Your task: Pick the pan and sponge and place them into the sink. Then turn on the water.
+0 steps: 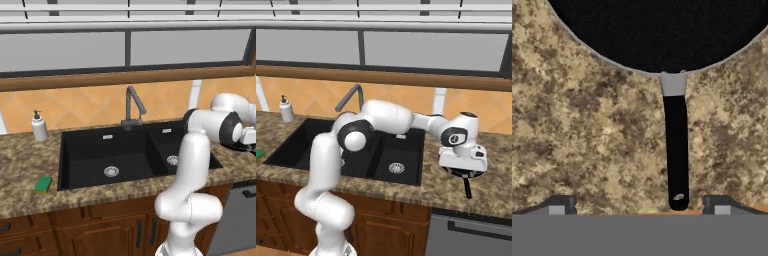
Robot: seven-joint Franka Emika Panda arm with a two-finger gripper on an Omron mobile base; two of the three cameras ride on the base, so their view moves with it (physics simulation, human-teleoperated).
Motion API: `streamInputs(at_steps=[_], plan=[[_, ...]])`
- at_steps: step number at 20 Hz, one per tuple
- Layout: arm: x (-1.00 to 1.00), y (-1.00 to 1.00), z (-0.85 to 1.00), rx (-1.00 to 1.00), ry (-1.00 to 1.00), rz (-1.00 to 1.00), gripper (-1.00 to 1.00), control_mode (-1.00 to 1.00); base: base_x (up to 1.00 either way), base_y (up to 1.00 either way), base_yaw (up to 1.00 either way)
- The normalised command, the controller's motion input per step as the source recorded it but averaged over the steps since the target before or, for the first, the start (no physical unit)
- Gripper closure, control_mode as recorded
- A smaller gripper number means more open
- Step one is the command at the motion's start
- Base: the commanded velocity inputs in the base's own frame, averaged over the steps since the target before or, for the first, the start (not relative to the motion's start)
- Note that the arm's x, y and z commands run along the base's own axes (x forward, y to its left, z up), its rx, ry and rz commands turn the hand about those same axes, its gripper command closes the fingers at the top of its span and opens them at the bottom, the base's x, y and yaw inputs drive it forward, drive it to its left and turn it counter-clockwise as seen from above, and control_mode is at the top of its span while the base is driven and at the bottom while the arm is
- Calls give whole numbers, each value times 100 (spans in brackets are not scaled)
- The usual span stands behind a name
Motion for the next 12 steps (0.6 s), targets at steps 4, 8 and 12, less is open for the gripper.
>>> streamInputs(at_steps=[4, 8, 12], plan=[[26, -9, -35, 1, 0, 0, -100, -100, 0, 0, 0], [28, -6, -33, 2, 0, 0, -100, -100, 0, 0, 0], [19, -9, -29, 2, 0, 0, -100, -100, 0, 0, 0]])
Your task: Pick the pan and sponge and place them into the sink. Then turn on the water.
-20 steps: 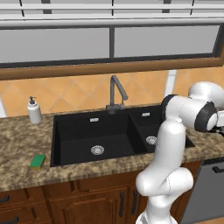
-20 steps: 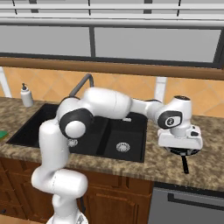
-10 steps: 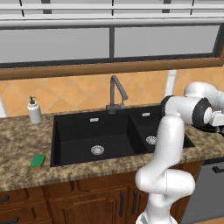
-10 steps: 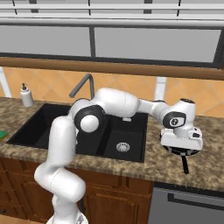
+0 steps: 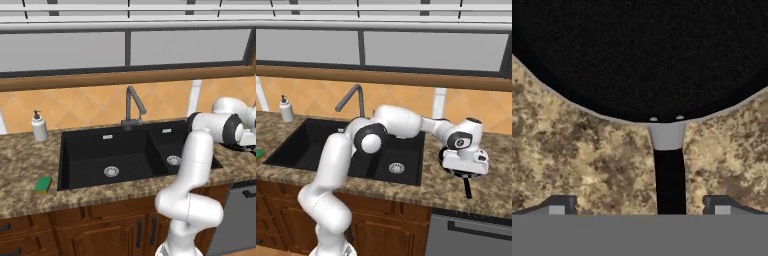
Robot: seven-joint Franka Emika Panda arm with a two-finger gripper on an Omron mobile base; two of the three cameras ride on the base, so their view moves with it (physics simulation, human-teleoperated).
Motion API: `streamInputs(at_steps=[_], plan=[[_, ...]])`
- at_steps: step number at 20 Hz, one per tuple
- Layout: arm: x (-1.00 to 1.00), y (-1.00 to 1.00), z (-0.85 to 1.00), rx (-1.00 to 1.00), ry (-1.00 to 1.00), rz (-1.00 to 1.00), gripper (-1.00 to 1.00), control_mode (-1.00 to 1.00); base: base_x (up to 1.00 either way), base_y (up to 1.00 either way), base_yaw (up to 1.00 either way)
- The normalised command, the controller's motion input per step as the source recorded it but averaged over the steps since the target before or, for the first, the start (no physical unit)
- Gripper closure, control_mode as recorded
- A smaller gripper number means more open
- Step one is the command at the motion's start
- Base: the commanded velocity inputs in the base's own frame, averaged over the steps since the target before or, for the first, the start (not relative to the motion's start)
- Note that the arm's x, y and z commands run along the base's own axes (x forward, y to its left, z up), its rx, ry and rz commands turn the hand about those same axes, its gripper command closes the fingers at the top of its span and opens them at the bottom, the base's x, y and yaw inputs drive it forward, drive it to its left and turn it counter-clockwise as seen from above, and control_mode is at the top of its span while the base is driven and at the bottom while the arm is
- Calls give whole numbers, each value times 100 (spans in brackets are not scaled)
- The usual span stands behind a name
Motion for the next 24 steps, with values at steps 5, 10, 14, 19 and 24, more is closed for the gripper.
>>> streamInputs(at_steps=[5, 10, 14, 19, 24], plan=[[7, -16, -25, 3, 0, 0, -100, -100, 0, 0, 0], [11, -14, -25, 4, 0, 0, -100, -100, 0, 0, 0], [16, -3, -17, 6, 0, 0, -100, -100, 0, 0, 0], [21, -3, -15, 6, 0, 0, -100, -100, 0, 0, 0], [15, -1, -28, 2, 0, 0, 100, -100, 0, 0, 0]])
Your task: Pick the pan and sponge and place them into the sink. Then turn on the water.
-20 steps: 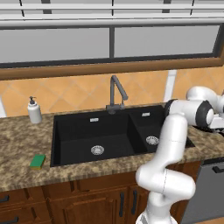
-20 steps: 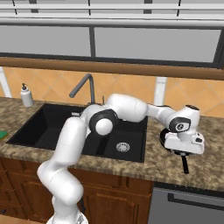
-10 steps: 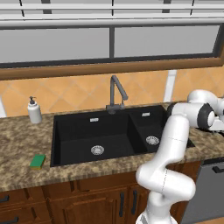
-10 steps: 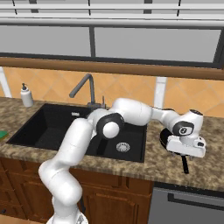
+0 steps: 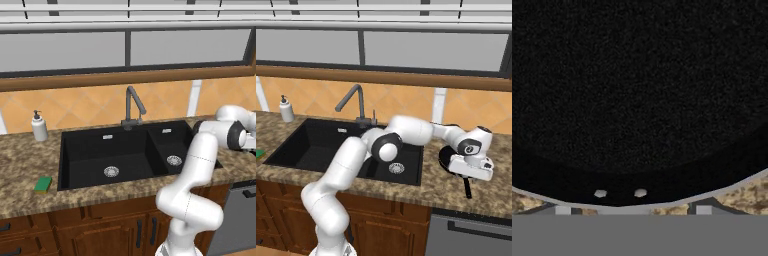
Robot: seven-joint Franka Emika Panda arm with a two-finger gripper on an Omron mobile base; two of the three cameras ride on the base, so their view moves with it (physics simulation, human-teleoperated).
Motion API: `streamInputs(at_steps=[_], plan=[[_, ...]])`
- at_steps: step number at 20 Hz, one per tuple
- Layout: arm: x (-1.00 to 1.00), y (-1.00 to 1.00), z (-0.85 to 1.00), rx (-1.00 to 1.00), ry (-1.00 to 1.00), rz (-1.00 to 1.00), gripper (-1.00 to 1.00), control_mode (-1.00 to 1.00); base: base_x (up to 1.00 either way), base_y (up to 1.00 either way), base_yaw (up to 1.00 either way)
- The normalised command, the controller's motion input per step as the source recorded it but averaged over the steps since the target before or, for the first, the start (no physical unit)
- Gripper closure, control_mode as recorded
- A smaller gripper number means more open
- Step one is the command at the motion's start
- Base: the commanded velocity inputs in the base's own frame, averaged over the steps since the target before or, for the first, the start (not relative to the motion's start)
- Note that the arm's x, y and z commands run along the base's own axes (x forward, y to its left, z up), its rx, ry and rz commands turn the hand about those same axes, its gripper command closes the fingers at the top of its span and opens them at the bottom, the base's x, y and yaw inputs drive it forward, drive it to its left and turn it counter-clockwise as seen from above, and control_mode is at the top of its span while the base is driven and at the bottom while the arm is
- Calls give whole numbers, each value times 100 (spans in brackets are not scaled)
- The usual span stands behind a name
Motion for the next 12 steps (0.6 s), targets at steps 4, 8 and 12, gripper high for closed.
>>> streamInputs(at_steps=[4, 8, 12], plan=[[14, 0, -17, 0, 0, 0, 100, -100, 0, 0, 0], [8, 3, -2, 0, 0, 0, 100, -100, 0, 0, 0], [10, 18, 1, 0, -4, 0, 100, -100, 0, 0, 0]])
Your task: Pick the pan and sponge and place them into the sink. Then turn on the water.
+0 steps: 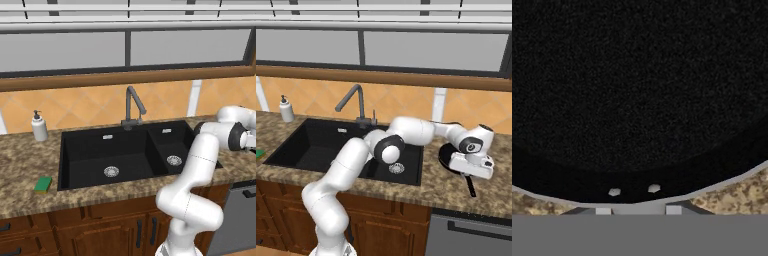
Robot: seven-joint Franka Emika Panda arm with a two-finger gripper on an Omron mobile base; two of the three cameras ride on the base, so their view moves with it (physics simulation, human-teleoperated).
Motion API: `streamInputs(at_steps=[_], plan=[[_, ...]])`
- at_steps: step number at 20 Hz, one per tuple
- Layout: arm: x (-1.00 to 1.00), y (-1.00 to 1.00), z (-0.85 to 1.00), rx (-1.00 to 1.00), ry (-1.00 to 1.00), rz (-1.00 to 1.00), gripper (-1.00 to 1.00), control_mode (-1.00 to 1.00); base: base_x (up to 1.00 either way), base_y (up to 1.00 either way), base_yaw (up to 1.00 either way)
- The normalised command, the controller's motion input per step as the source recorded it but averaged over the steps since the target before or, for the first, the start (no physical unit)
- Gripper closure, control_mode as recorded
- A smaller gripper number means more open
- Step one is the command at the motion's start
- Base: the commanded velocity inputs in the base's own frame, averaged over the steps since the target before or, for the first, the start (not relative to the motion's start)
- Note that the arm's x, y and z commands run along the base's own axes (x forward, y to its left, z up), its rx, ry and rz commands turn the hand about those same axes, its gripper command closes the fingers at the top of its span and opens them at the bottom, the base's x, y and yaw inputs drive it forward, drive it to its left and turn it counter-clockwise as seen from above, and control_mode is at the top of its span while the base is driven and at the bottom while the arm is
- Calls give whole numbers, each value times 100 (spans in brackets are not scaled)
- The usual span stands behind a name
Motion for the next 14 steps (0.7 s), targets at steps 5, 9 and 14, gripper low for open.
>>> streamInputs(at_steps=[5, 9, 14], plan=[[-13, 20, 20, 0, -8, 0, 100, -100, 0, 0, 0], [-56, 43, 25, -2, -15, 5, 100, -100, 0, 0, 0], [-76, 72, 15, -11, -15, 21, 100, -100, 0, 0, 0]])
